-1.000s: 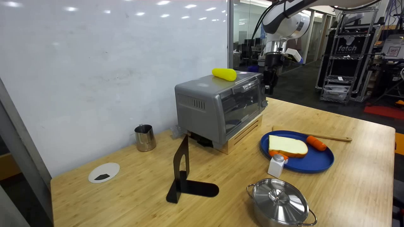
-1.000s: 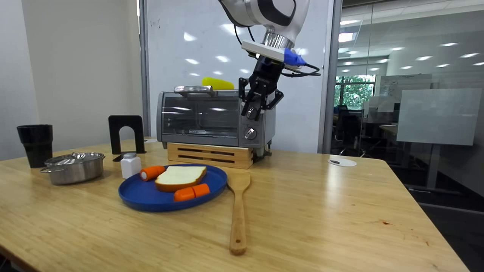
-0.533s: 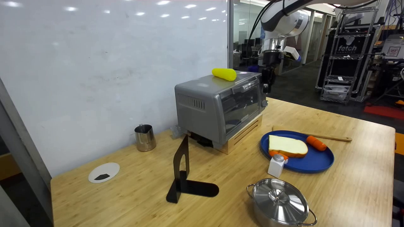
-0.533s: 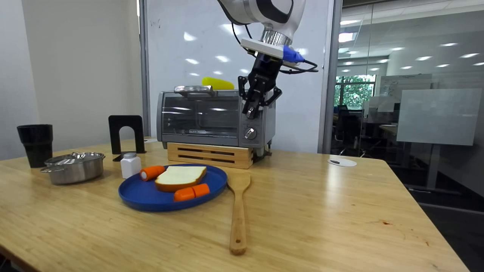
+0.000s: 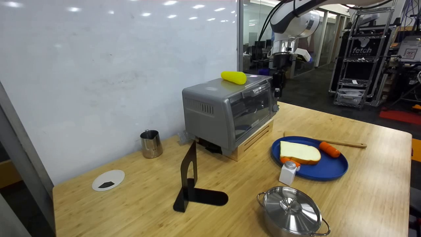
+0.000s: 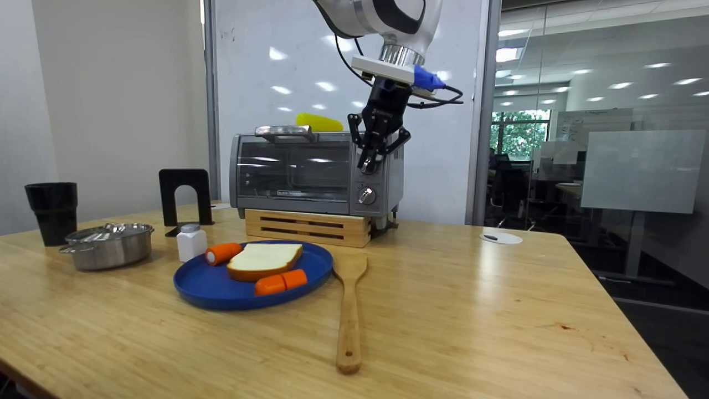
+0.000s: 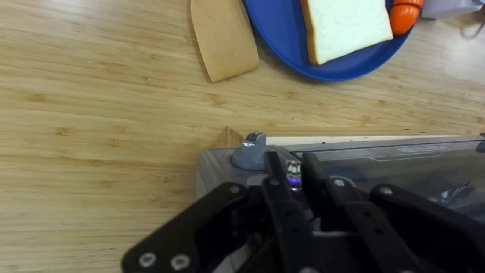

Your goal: Twist the upper knob of the microwave to the left

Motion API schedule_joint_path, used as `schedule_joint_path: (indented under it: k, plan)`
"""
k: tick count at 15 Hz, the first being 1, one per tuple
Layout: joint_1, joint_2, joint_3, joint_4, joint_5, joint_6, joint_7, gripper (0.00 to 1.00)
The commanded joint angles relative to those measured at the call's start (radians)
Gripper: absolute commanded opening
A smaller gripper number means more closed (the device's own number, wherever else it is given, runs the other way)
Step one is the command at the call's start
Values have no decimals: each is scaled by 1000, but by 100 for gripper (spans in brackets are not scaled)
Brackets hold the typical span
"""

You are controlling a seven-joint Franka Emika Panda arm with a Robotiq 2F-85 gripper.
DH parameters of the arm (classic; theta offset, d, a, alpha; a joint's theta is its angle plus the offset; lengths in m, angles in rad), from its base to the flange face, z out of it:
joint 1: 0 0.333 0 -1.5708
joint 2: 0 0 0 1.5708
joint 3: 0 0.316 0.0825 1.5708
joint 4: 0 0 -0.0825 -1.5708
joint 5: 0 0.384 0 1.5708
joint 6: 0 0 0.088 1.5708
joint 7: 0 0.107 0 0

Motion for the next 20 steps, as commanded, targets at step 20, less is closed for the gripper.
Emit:
schedule_joint_path:
  k: [20]
  plan:
    - [153,-64,4,-131,-467,153,32,34]
